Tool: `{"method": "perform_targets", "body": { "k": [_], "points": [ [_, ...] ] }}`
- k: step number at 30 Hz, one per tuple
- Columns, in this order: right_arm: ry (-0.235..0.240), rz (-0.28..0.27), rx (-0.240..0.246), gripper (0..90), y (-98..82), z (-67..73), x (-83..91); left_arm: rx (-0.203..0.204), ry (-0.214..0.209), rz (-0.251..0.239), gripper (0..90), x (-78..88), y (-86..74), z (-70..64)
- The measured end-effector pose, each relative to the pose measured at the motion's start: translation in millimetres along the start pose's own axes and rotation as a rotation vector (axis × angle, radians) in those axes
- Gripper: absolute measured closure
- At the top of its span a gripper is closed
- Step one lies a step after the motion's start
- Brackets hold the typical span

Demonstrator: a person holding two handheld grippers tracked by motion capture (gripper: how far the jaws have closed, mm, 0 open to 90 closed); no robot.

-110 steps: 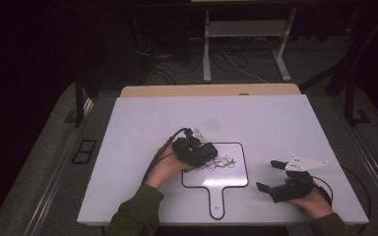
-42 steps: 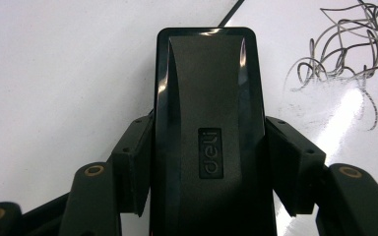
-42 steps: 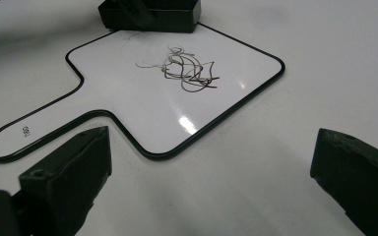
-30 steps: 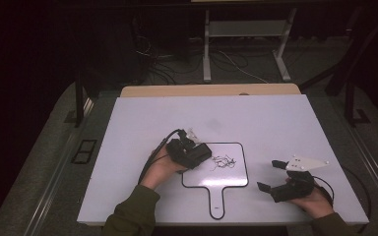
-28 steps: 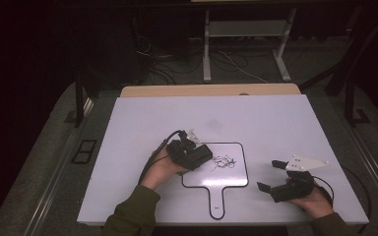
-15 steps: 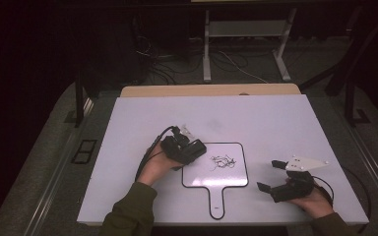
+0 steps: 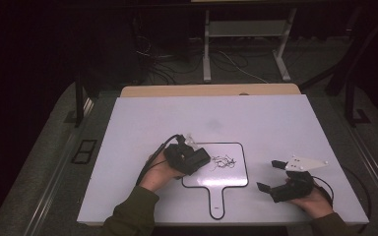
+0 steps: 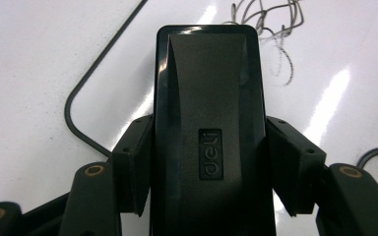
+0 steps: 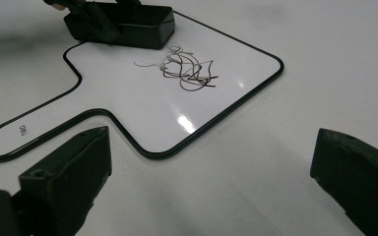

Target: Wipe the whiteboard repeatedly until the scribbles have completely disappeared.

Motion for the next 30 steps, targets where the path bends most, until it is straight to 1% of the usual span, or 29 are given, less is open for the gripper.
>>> {"method": "perform_targets", "body": {
  "k": [5, 8, 11, 12, 13, 14, 15, 16, 18, 23, 26, 28, 30],
  "points": [
    [-0.003, 0.000, 0.000, 0.9, 0.0, -0.1, -0.4, 0.035, 0.018, -0.006, 39.4, -2.9, 4.8, 19.5],
    [-0.001, 0.003, 0.001, 0.9, -0.3, -0.2, -0.9, 0.044, 0.035, -0.007, 39.4, -5.4, 8.7, 29.7],
    [-0.002, 0.004, 0.004, 0.9, -0.6, -0.5, -1.4, 0.058, 0.035, -0.011, 39.4, -7.1, 11.3, 33.9],
    [-0.002, 0.005, 0.005, 0.9, -0.6, -0.6, -1.5, 0.053, 0.035, -0.009, 39.4, -7.2, 11.4, 33.8],
    [-0.002, 0.005, 0.005, 0.9, -0.7, -0.7, -1.7, 0.050, 0.037, -0.009, 39.4, -7.1, 11.3, 32.8],
    [-0.002, 0.005, 0.006, 0.9, -0.7, -0.6, -1.7, 0.042, 0.028, -0.006, 39.4, -7.2, 11.3, 31.0],
    [-0.002, 0.005, 0.006, 0.9, -0.7, -0.6, -1.8, 0.048, 0.021, -0.011, 39.4, -7.6, 11.5, 26.2],
    [-0.002, 0.006, 0.007, 0.9, -0.7, -0.7, -1.8, 0.033, 0.019, -0.002, 39.4, -7.1, 11.1, 24.2],
    [-0.002, 0.005, 0.003, 0.9, -0.5, -0.4, -1.3, 0.029, 0.011, -0.003, 39.4, -7.0, 10.6, 16.1],
    [-0.002, 0.004, 0.002, 0.9, -0.5, -0.3, -0.8, -0.005, -0.016, -0.005, 39.4, -6.3, 9.1, -4.6],
    [-0.003, 0.003, 0.004, 0.9, -0.3, -0.1, -0.8, -0.033, -0.029, 0.002, 39.4, -6.5, 9.4, -16.0],
    [-0.003, 0.002, 0.003, 0.9, -0.2, -0.3, -0.6, -0.051, -0.025, 0.009, 39.4, -6.5, 10.1, -18.5],
    [-0.003, 0.001, 0.002, 0.9, 0.0, -0.5, -0.5, -0.059, -0.002, 0.012, 39.4, -6.8, 11.2, -14.9]
  ]
}}
Point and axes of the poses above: each handheld gripper's, and its own axes: x roughly backward along the jaws, y roughly out of its top, z roughly to its left, the point moved 10 cm from there along -x, roughly forward along the jaws, and after that the axes turned 2 degrees about -y, right-handed, at the moved point
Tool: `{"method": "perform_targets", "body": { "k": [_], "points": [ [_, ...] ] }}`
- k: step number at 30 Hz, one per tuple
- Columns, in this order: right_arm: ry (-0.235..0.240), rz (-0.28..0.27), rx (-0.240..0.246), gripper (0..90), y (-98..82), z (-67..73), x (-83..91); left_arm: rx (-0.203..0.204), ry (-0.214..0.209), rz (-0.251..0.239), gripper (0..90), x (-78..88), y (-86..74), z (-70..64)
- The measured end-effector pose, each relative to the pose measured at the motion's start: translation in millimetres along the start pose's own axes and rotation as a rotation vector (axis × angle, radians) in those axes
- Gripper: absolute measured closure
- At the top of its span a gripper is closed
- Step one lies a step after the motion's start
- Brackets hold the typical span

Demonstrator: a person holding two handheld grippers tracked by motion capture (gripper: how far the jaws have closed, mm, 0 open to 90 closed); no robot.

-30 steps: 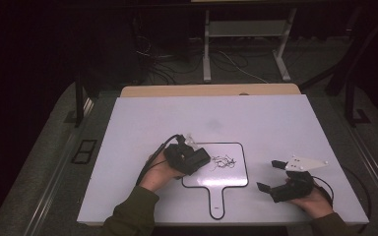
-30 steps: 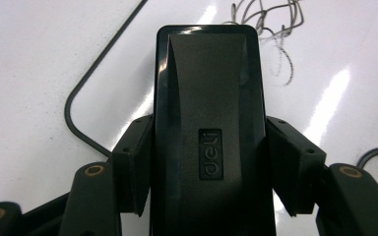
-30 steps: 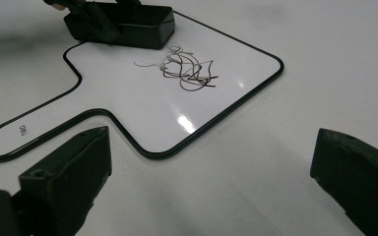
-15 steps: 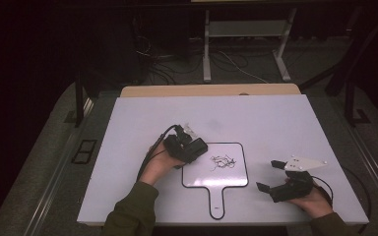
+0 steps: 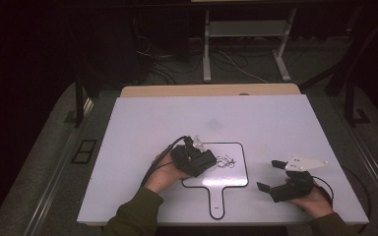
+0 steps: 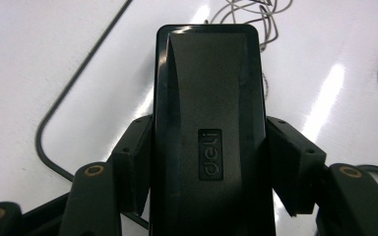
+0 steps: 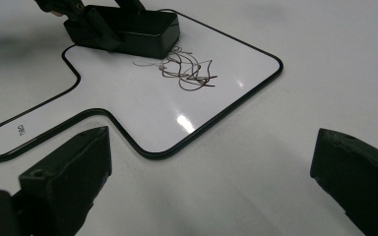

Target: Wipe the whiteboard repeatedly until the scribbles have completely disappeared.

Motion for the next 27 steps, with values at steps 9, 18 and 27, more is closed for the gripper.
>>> {"method": "perform_targets", "body": {
  "k": [9, 18, 27],
  "points": [
    [-0.001, 0.005, 0.000, 0.9, -0.7, -0.9, -0.6, 0.057, 0.015, -0.011, 39.4, -7.1, 9.5, 30.3],
    [-0.002, 0.007, -0.001, 0.9, -1.3, -1.5, -0.9, 0.075, 0.013, -0.011, 39.4, -14.3, 20.3, 40.8],
    [-0.002, 0.005, -0.002, 0.9, -1.0, -1.5, -0.4, 0.033, -0.022, -0.007, 39.4, -24.5, 38.4, 20.4]
  ]
}}
Point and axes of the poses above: each handheld gripper's, and its own axes: x roughly backward along the jaws, y roughly out of its top, z roughly to its left, the point moved 10 cm from there along -x, roughly forward along the jaws, and after that the axes turned 2 degrees about -y, right-handed, at the moved point
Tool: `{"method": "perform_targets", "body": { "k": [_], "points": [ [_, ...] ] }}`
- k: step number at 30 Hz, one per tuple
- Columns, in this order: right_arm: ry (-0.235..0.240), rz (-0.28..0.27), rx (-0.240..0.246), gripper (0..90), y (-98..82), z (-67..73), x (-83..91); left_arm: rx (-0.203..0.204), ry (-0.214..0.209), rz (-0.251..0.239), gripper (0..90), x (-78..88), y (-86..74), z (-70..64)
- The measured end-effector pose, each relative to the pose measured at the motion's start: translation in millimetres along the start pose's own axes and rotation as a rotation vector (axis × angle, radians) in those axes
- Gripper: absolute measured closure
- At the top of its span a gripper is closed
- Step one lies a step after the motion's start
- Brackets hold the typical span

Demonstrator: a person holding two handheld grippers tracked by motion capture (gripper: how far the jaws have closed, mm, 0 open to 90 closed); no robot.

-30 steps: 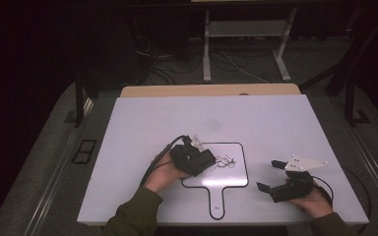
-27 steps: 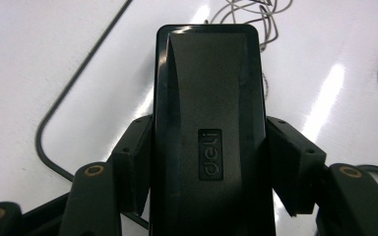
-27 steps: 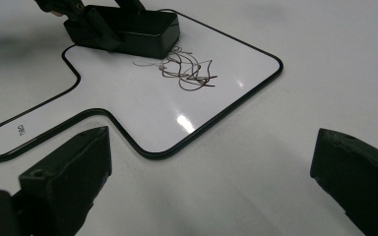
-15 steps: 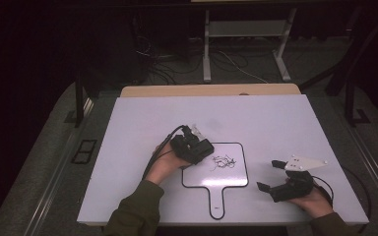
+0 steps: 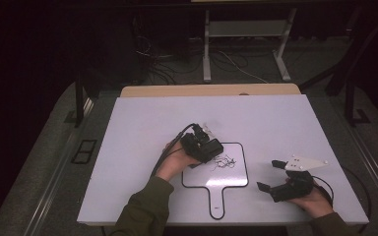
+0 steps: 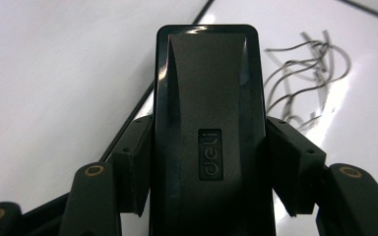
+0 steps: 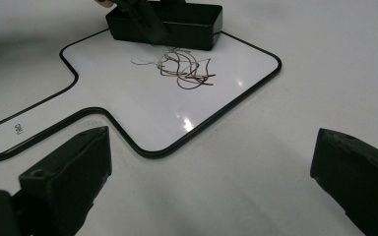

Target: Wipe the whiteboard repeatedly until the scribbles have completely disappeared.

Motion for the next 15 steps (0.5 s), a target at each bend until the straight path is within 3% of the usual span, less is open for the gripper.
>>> {"method": "perform_targets", "body": {
  "k": [15],
  "points": [
    [0.003, -0.001, 0.003, 0.9, 0.0, 0.4, 0.2, -0.098, -0.030, 0.010, 39.3, -4.9, 8.4, -28.8]
  ]
}}
Point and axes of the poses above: each handheld gripper's, and its own axes: x roughly backward along the jaws, y roughly out of its top, z roughly to its left, the point moved 10 cm from there along -x, roughly forward along the jaws, and after that the axes turned 2 degrees about -y, right-handed, at the moved point
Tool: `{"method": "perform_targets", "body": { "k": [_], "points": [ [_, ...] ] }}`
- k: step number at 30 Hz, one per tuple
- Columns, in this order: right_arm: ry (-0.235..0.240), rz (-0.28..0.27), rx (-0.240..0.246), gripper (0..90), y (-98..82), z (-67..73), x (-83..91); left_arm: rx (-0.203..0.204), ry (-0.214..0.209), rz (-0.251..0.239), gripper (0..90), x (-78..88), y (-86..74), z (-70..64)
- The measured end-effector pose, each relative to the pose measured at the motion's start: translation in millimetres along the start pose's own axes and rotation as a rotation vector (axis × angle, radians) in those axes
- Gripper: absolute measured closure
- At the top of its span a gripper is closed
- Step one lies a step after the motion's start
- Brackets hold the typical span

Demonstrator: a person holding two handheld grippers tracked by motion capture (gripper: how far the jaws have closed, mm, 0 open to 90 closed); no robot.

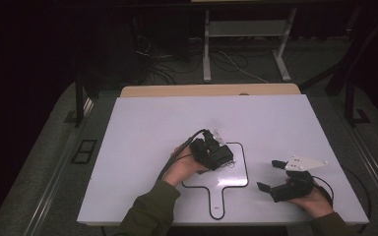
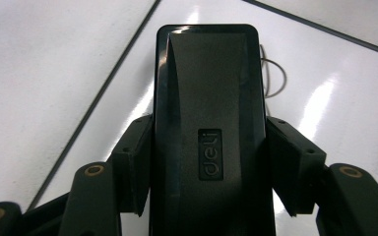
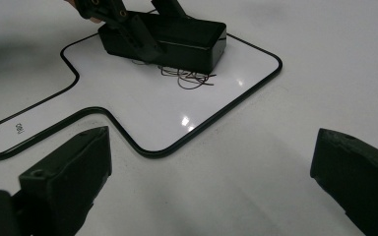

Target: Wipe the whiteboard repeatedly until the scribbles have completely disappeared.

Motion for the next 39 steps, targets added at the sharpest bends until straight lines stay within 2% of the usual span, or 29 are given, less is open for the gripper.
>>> {"method": "perform_targets", "body": {
  "k": [5, 8, 9, 10, 11, 13, 17, 21, 22, 25, 31, 34, 37, 39],
  "points": [
    [0.000, -0.001, 0.000, 0.9, 0.2, 0.5, 0.3, -0.002, -0.015, -0.012, 39.4, -0.6, 1.0, -10.2],
    [0.000, -0.002, 0.002, 0.9, 0.3, 0.7, 0.5, 0.022, -0.042, -0.009, 39.4, -1.3, 1.7, -22.5],
    [0.000, -0.002, 0.003, 0.9, 0.3, 0.7, 0.5, 0.009, -0.045, -0.013, 39.4, -1.7, 2.4, -23.7],
    [0.000, -0.002, 0.002, 0.9, 0.4, 0.7, 0.5, 0.018, -0.052, -0.012, 39.3, -1.8, 2.6, -27.4],
    [0.000, -0.003, 0.003, 0.9, 0.4, 0.7, 0.6, 0.000, -0.055, -0.013, 39.4, -2.1, 3.4, -29.3],
    [0.000, -0.004, 0.003, 0.9, 0.6, 0.7, 0.8, 0.008, -0.056, -0.012, 39.4, -2.2, 3.6, -31.9],
    [-0.001, -0.001, 0.000, 0.9, 0.3, 0.4, 1.2, 0.018, -0.051, -0.024, 39.4, -2.4, 3.8, -23.7],
    [0.000, -0.002, 0.003, 0.9, 0.4, 0.6, 0.8, 0.052, -0.042, -0.032, 39.4, -1.8, 2.0, -13.0],
    [0.000, -0.002, 0.003, 0.9, 0.3, 0.5, 0.6, 0.029, -0.034, -0.036, 39.4, -1.7, 2.3, -8.0],
    [-0.001, -0.003, 0.002, 0.9, 0.4, 0.2, 0.4, 0.039, -0.024, -0.028, 39.4, -0.9, 0.5, 0.0],
    [0.000, -0.001, 0.004, 0.9, 0.1, 0.9, 0.3, 0.067, 0.017, -0.045, 39.4, -1.0, -0.4, 15.0],
    [0.000, -0.001, 0.003, 0.9, 0.2, 0.7, 0.4, 0.094, 0.010, -0.055, 39.4, -1.2, -0.7, 17.5],
    [0.001, -0.001, 0.005, 0.9, 0.1, 0.5, -0.1, 0.072, 0.012, -0.042, 39.4, -1.8, 0.8, 16.5],
    [0.001, 0.000, 0.004, 0.9, 0.2, 0.8, -0.1, 0.056, -0.007, -0.034, 39.4, -2.4, 2.1, 11.4]
  ]
}}
Point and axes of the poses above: each handheld gripper's, and its own axes: x roughly backward along the jaws, y roughly out of its top, z roughly to its left, the point moved 10 cm from there along -x, roughly forward along the jaws, and after that the axes turned 2 degrees about -y, right-handed, at the moved point
